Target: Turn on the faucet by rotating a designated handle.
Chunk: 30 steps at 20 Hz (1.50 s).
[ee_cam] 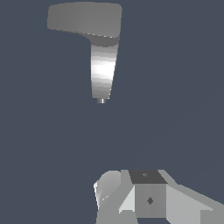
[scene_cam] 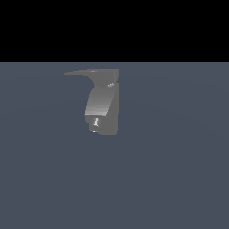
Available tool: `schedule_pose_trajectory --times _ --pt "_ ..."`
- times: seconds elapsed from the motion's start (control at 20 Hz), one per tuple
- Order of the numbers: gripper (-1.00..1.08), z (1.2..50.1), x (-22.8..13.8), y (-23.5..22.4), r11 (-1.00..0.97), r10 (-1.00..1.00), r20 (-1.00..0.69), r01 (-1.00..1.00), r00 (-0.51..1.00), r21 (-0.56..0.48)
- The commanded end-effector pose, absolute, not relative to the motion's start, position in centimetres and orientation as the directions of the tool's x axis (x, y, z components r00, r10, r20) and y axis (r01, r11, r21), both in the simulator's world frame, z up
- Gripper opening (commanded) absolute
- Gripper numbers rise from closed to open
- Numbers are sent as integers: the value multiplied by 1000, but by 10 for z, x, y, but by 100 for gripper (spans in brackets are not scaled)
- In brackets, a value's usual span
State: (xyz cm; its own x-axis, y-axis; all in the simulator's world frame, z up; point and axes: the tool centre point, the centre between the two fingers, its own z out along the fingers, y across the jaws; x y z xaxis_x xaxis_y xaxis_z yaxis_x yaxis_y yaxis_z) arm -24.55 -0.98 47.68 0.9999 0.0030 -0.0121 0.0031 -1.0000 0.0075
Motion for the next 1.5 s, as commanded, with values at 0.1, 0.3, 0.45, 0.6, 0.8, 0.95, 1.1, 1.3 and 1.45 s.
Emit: schedule_pose_trajectory --times 0.1,0.3,0.45,0.6,0.8,0.95,1.1,1.3,1.45 --pt "-100 477 -245 -9 -1000 1 -12 1 1000 8" --pt "-100 474 -244 -6 -1000 -15 -12 -15 1000 8" --pt "-100 471 -243 0 -999 -37 -12 -37 999 8" --pt "-100 467 -241 7 -998 -69 -12 -69 998 7" --pt "-100 460 -236 20 -992 -125 -12 -125 992 7" --pt "-100 453 -231 32 -984 -177 -12 -177 984 7" --pt "-100 445 -225 46 -972 -235 -11 -235 972 7" --pt "-100 435 -215 63 -950 -313 -11 -313 950 6" --pt "-100 427 -206 76 -929 -369 -11 -369 929 6"
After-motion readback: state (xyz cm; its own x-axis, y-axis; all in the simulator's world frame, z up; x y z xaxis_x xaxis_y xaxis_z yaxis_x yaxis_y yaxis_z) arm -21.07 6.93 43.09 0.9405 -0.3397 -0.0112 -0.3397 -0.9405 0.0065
